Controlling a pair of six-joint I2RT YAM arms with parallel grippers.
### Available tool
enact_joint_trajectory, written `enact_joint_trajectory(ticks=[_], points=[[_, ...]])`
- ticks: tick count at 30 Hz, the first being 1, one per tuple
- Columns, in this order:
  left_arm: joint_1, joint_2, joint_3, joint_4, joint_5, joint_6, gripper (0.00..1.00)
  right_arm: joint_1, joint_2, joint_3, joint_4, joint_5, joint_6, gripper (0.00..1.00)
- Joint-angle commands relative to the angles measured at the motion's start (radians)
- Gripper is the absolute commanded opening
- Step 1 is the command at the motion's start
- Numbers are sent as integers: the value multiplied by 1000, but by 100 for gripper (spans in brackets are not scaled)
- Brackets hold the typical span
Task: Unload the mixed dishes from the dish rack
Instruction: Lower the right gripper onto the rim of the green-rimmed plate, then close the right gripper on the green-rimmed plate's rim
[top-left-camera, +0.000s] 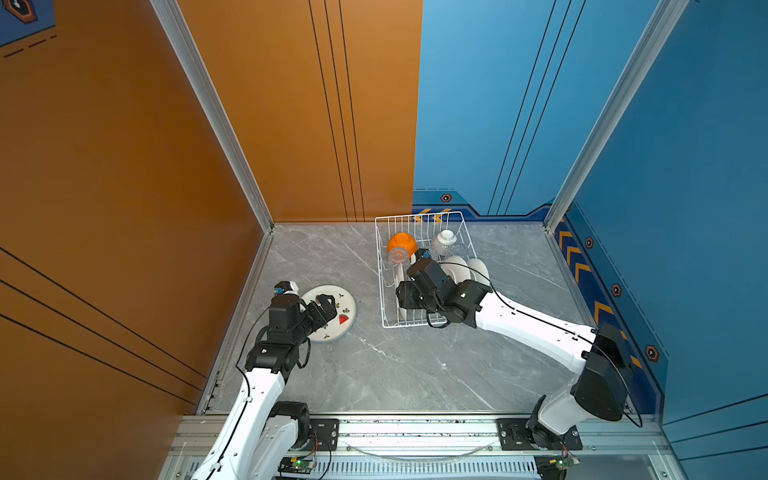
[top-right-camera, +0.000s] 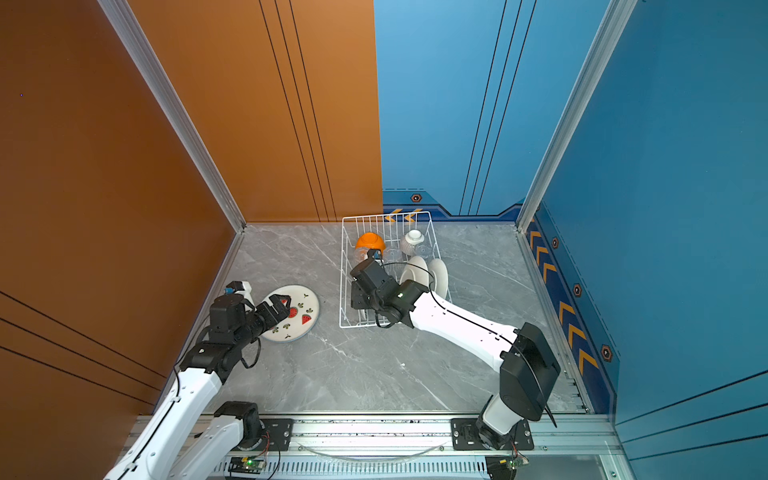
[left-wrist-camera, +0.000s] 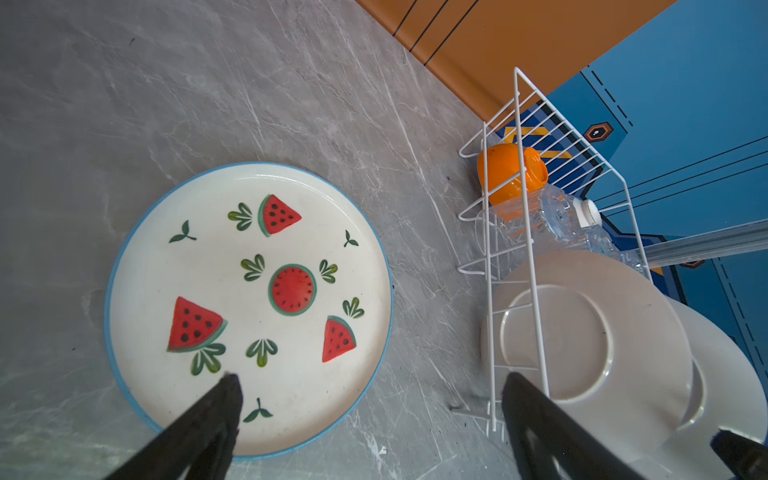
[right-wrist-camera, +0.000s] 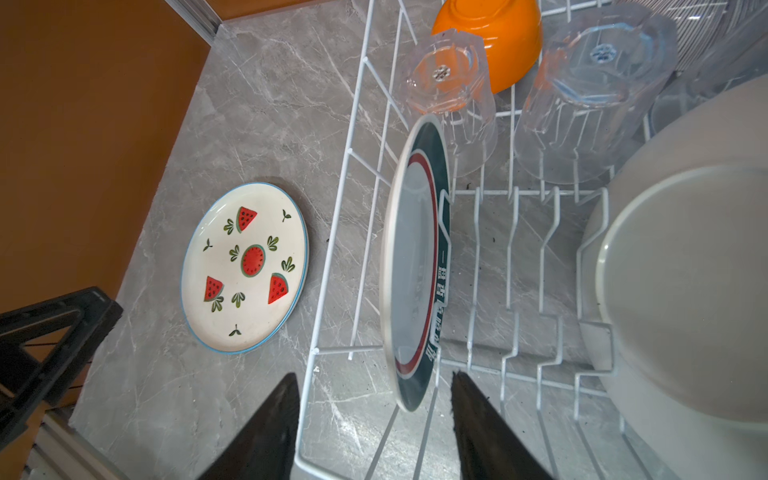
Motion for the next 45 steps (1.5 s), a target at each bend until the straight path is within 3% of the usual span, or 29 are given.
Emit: enact_joint_trajectory(ticks=[1,18,45], points=[[-23,-2,29,16,35,14,98,-2,34,55,6,57,-28,52],[-141,-13,70,-19,-27,72,98,-42,151,116,1,62,-20,45],[-171,-68,64,-73,-68,77,98,-79,239,199,-16,-12,-3,24]])
